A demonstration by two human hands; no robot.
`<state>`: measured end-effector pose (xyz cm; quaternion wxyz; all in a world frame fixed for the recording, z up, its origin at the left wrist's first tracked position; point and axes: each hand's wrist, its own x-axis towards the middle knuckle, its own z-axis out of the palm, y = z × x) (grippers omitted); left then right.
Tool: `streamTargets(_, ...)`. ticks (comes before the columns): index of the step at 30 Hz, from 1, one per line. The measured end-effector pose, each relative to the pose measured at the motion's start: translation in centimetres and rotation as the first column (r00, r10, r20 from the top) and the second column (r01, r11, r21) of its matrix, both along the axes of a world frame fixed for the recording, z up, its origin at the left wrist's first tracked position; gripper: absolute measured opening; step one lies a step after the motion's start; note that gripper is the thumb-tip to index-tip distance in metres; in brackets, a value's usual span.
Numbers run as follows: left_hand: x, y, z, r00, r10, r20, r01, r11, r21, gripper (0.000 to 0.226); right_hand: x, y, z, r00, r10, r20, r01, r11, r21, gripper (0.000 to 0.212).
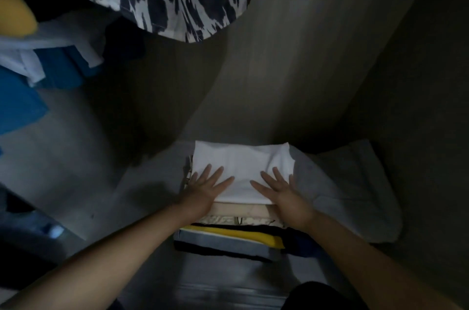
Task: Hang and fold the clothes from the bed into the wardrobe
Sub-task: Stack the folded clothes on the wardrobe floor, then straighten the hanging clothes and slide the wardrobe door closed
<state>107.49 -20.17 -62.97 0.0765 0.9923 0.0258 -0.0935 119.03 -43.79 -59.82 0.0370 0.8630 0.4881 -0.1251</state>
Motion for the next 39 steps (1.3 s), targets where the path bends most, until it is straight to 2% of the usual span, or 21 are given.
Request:
streamTargets(4, -0.7, 0.2, 0.5, 0.996, -0.026, -0.08, 0.024, 0.999, -0.033, 0.094, -1.1, -0.2, -0.4, 0.998, -0.004, 0.058, 0.007, 0.999, -0.049, 0.075)
streamTargets(8, -1.9, 0.8, -0.2, 0.973, -0.073, -0.22, 0.077, 0.997, 0.01, 0.085, -2.7, -0.8, -1.7, 0.987, 0.024, 0.157, -0.011, 0.996, -0.086, 0.063)
streamTargets(14, -1.4, 0.5, 0.0, 0.956, -0.054, -0.289, 0.069, 0.997, 0.042, 0.079, -2.8, 0.2, -1.1, 0.999, -0.025, 0.033, 0.029, 0.991, -0.132, 0.077)
streamTargets(16, -0.9, -0.1, 2.0, 0.951, 0.0, -0.309, 0.016, 0.999, 0.05, 0.072, -2.4, 0.7, 1.0, 0.997, -0.06, -0.039, 0.052, 0.982, -0.18, 0.069)
streamTargets(18, -0.2, -1.2, 5.5, 0.956, 0.059, -0.288, -0.063, 0.998, -0.004, 0.064, -1.9, 1.3, 4.2, 0.991, -0.103, -0.089, 0.091, 0.987, -0.129, 0.059)
streamTargets(22, 1.2, -4.5, 15.6, 0.989, 0.124, -0.08, -0.135, 0.978, -0.159, 0.047, -1.5, 2.4, 12.9, 0.952, -0.266, -0.149, 0.27, 0.963, 0.007, 0.045)
streamTargets(25, 1.8, -6.6, 24.2, 0.986, 0.164, 0.041, -0.148, 0.955, -0.257, 0.035, -1.7, 1.8, 20.8, 0.927, -0.355, -0.12, 0.368, 0.924, 0.107, 0.038)
streamTargets(28, 2.3, -8.5, 31.4, 0.974, 0.205, 0.098, -0.165, 0.935, -0.313, 0.027, -2.2, 0.8, 28.0, 0.897, -0.424, -0.121, 0.44, 0.883, 0.166, 0.037)
streamTargets(32, 2.5, -10.1, 39.6, 0.964, 0.232, 0.131, -0.186, 0.937, -0.296, 0.03, -3.1, -1.0, 36.8, 0.868, -0.476, -0.139, 0.496, 0.844, 0.205, 0.037)
streamTargets(39, -1.6, -10.5, 52.5, 0.981, 0.145, 0.127, -0.104, 0.953, -0.284, 0.031, -7.0, -3.3, 49.7, 0.859, -0.487, -0.159, 0.512, 0.828, 0.228, 0.036)
